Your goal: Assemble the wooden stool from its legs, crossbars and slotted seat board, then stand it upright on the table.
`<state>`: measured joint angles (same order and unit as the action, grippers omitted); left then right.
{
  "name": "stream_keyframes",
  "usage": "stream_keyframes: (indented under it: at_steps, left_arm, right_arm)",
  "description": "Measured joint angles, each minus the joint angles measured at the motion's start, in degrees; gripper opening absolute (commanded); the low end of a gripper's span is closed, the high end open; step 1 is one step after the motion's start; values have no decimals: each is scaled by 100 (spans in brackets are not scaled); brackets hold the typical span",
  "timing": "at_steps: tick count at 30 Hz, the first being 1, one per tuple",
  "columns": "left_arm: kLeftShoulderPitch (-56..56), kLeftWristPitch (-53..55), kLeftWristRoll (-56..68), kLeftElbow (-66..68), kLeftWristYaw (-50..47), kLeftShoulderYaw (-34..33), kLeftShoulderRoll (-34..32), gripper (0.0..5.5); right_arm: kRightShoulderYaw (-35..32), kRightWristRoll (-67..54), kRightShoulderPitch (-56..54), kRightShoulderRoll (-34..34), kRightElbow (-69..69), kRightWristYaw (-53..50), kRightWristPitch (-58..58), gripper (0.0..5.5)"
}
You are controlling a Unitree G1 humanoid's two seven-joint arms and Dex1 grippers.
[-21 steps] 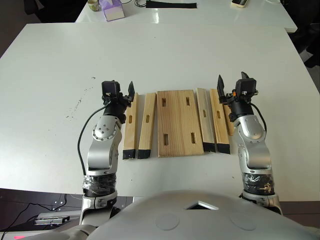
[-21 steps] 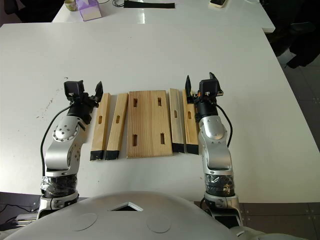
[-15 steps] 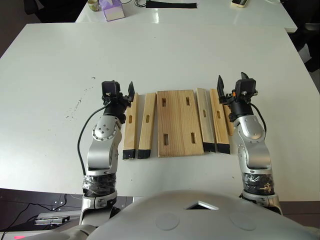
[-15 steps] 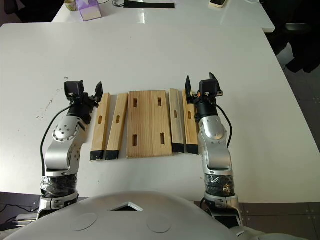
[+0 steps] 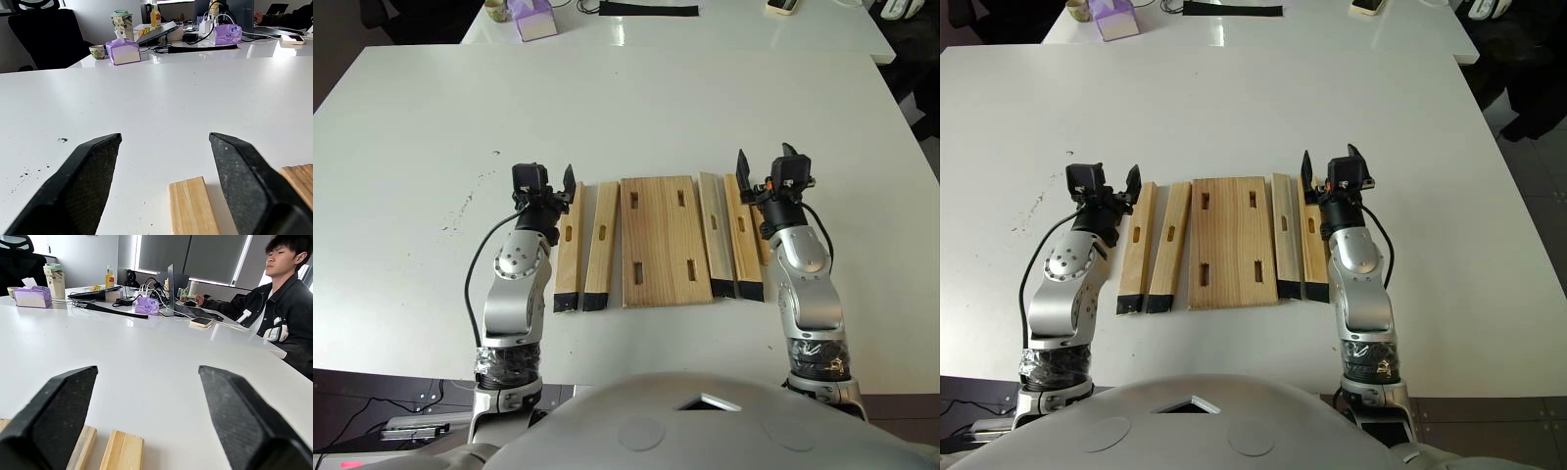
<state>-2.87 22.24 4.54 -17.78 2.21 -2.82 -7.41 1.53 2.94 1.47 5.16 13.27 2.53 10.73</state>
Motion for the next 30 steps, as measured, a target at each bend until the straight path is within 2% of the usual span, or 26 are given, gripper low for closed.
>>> stream_keyframes:
  at_steps: [30]
  left_arm:
    - [2,416,-109,-179,242,42,-187,331]
  right_arm:
    - [109,99,251,-117,222,-229,-6,383]
